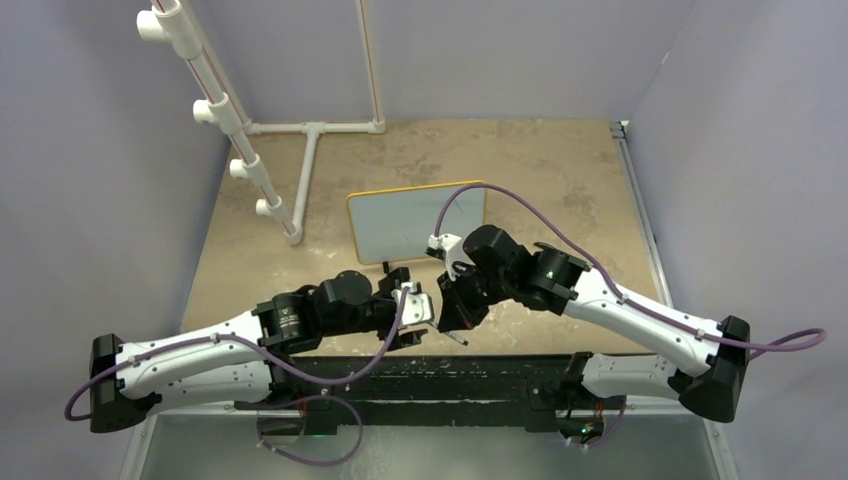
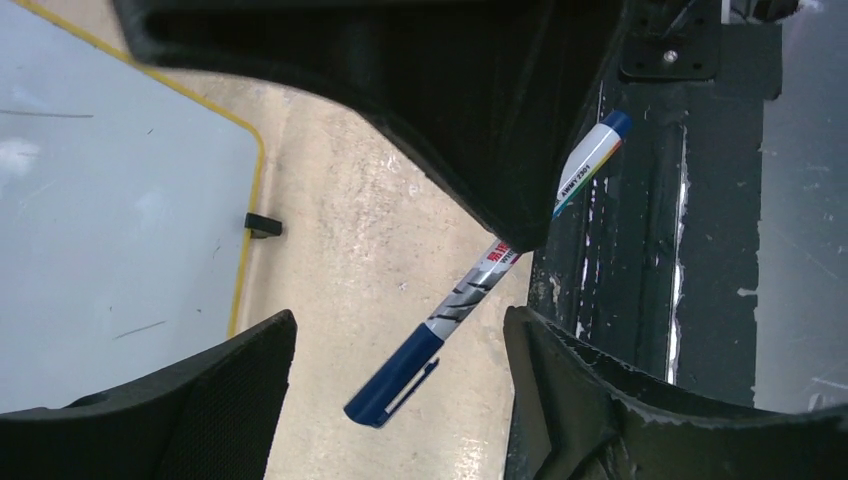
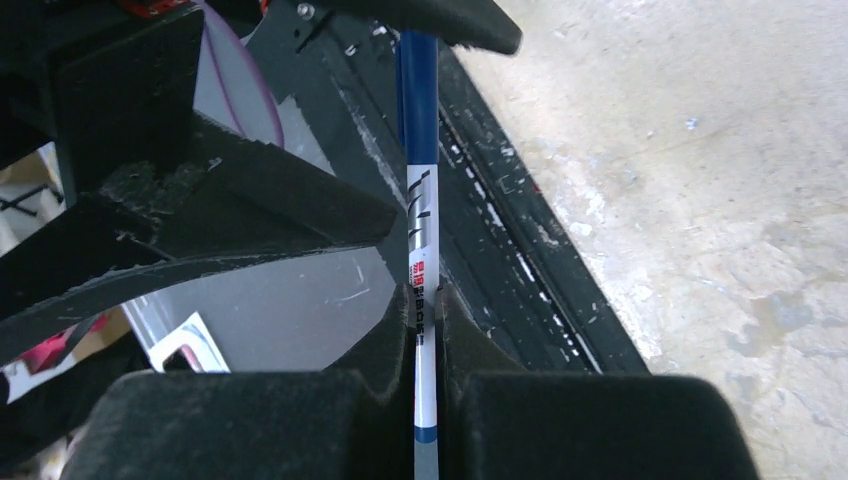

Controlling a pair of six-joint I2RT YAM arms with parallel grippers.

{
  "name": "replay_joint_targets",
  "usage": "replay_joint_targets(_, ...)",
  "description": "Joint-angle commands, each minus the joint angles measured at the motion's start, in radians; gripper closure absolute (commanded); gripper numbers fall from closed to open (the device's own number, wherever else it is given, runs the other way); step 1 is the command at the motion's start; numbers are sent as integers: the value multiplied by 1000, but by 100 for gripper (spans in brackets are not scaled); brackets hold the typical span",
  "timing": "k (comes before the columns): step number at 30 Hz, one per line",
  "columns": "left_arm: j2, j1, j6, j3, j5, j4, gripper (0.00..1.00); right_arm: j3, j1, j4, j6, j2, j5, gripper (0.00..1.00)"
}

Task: Write a sentence on the whiteboard
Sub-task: Pick up the whiteboard marker at the center of the board.

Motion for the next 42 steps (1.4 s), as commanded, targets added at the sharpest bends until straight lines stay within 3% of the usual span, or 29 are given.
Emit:
replay_joint_targets(1, 20, -60, 33, 13, -47, -19, 33, 30, 4, -27, -51, 9, -95, 100)
replay_joint_targets(8, 52, -131, 34, 18, -50, -33, 51, 57, 4, -13, -46, -9, -164, 100)
replay_joint_targets(11, 62, -145, 27, 19, -50, -29, 70, 69, 4, -6, -36, -22, -167, 100)
replay_joint_targets(13, 73, -146, 11, 24, -50, -23, 95, 70, 4, 15, -16, -31, -161, 100)
replay_joint_targets(14, 77, -147, 0, 26, -50, -20, 100, 72, 4, 24, -7, -35, -146, 100)
replay_joint_targets(15, 80, -146, -11, 29, -50, -18, 100, 73, 4, 31, 2, -39, -129, 100)
replay_joint_targets(21, 11, -106, -76, 10, -80, 15, 100, -25, 2, 177, 96, -131, -66, 37)
replay_joint_targets(23, -16, -43, -96, -1, -4, 28, 100, -72, 2, 238, 132, -163, -64, 28)
replay_joint_targets(26, -39, 42, -119, -7, 107, 46, 100, -120, 2, 311, 172, -192, -74, 24)
replay_joint_targets(31, -46, 50, -120, -4, 139, 48, 100, -159, 2, 394, 227, -221, -35, 25)
replay_joint_targets(37, -50, 52, -121, -1, 161, 44, 100, -198, 1, 473, 291, -263, 55, 30)
replay_joint_targets(42, -43, 52, -120, 0, 179, 47, 100, -212, -2, 504, 298, -264, 37, 41)
